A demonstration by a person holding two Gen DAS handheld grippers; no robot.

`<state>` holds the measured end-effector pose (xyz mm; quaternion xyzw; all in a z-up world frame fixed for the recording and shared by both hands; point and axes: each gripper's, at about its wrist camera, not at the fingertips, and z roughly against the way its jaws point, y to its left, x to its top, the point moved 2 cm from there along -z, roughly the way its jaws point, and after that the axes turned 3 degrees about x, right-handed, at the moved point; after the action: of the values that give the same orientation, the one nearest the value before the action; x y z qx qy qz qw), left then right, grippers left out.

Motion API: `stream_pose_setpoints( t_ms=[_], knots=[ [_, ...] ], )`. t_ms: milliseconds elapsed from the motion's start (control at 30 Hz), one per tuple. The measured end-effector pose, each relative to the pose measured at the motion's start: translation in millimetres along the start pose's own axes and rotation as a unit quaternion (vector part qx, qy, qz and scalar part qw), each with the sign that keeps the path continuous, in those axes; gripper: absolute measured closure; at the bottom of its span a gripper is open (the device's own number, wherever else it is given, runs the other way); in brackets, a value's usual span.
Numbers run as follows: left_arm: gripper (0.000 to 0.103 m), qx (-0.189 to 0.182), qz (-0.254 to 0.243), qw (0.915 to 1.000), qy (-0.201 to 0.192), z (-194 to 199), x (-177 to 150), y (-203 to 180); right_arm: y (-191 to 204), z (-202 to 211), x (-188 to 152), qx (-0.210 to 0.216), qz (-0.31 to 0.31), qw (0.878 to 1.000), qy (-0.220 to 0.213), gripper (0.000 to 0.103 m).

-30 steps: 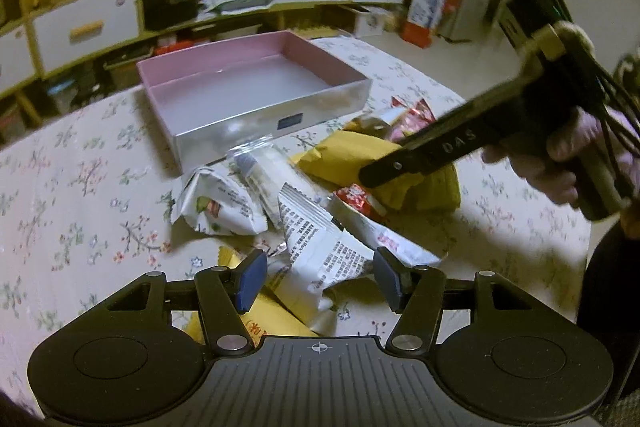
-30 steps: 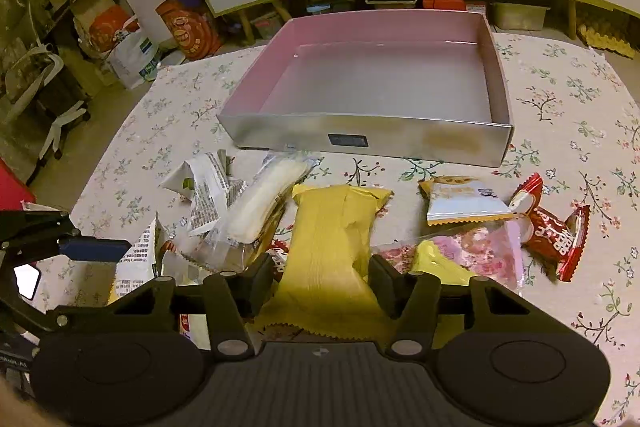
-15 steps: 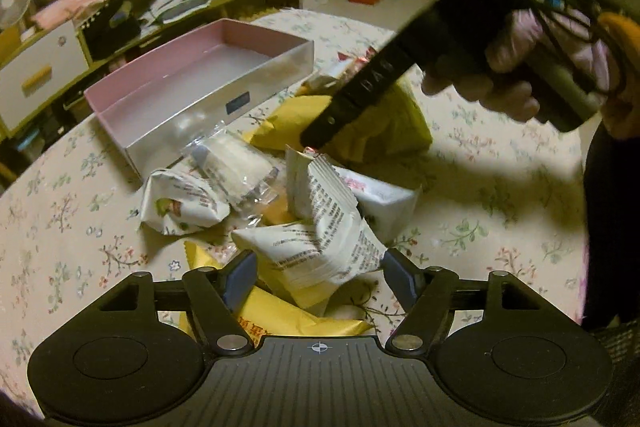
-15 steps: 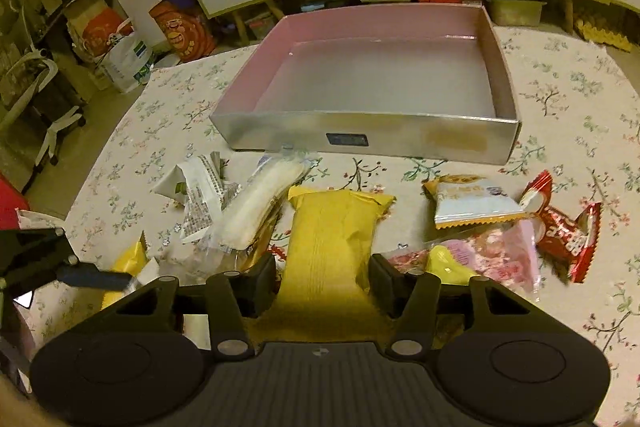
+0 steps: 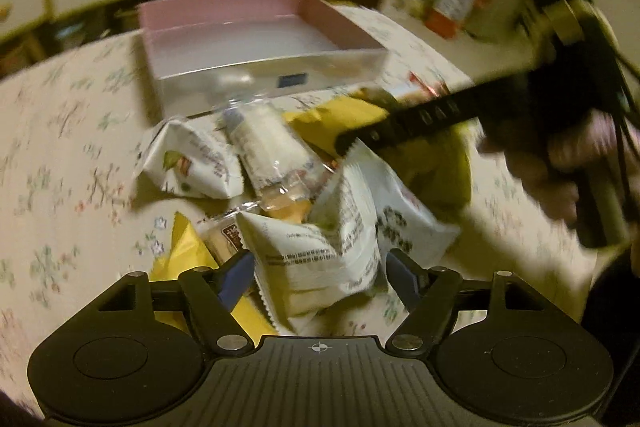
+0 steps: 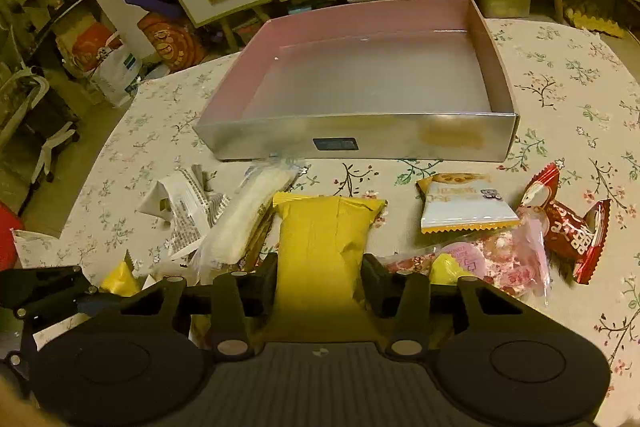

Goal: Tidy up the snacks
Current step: 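Lift both held snacks and carry them over the silver tray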

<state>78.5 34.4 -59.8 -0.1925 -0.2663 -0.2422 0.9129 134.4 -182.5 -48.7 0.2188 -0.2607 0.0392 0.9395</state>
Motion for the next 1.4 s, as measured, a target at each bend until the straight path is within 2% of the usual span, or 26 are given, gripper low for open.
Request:
stream_pose_setpoints(
  t_ms=[133,267,300,433,567,633,733,833,1100,1267,1400],
  knots=[
    [0.028,-0.012,0.094,0.9954,-0.01,-0.1,3.3,14.2,-1.9,2.2,0.0,0.001,-0.008,1.0,0.001,0.093],
    [0.035,0.011,0.136,0.9907,-0.009,-1.6,6.1,14.4,-4.4,10.5,1.0,0.006,-0.017,1.0,-0.002,0.094],
    [0.039,0.025,0.135,0.9905,-0.01,-1.5,6.0,11.5,-5.3,14.0,1.4,0.008,-0.017,1.0,-0.006,0.094],
    [0.04,0.06,0.112,0.9918,-0.009,-2.5,2.2,-5.3,-14.2,23.3,1.5,0.016,-0.029,0.999,-0.016,0.094],
    [0.037,0.094,0.078,0.9925,-0.003,-10.4,-2.9,-22.9,-26.8,28.7,-3.6,0.024,-0.043,0.999,-0.016,0.094],
    [0.039,0.114,0.071,0.9909,-0.003,-12.8,-4.8,-27.2,-29.0,30.4,-5.5,0.031,-0.043,0.998,-0.018,0.094],
    [0.048,0.127,0.08,0.9887,-0.009,-12.3,-6.6,-30.5,-33.9,33.2,-8.1,0.041,-0.046,0.998,-0.019,0.094],
    [0.057,0.128,0.097,0.987,-0.01,-7.6,-5.9,-31.1,-40.8,38.7,-9.5,0.062,-0.062,0.996,-0.023,0.094],
    [0.058,0.108,0.127,0.9856,-0.027,19.1,6.2,-27.3,-46.3,54.5,-3.2,0.11,-0.106,0.987,-0.041,0.094],
    [0.058,0.096,0.125,0.9867,-0.042,34.6,30.1,-24.1,-41.4,65.9,11.3,0.12,-0.1,0.986,-0.06,0.094],
    [0.058,0.085,0.131,0.9863,-0.051,32.5,52.9,-14.3,-44.8,65.8,30.9,0.117,-0.1,0.985,-0.073,0.094]
  ],
)
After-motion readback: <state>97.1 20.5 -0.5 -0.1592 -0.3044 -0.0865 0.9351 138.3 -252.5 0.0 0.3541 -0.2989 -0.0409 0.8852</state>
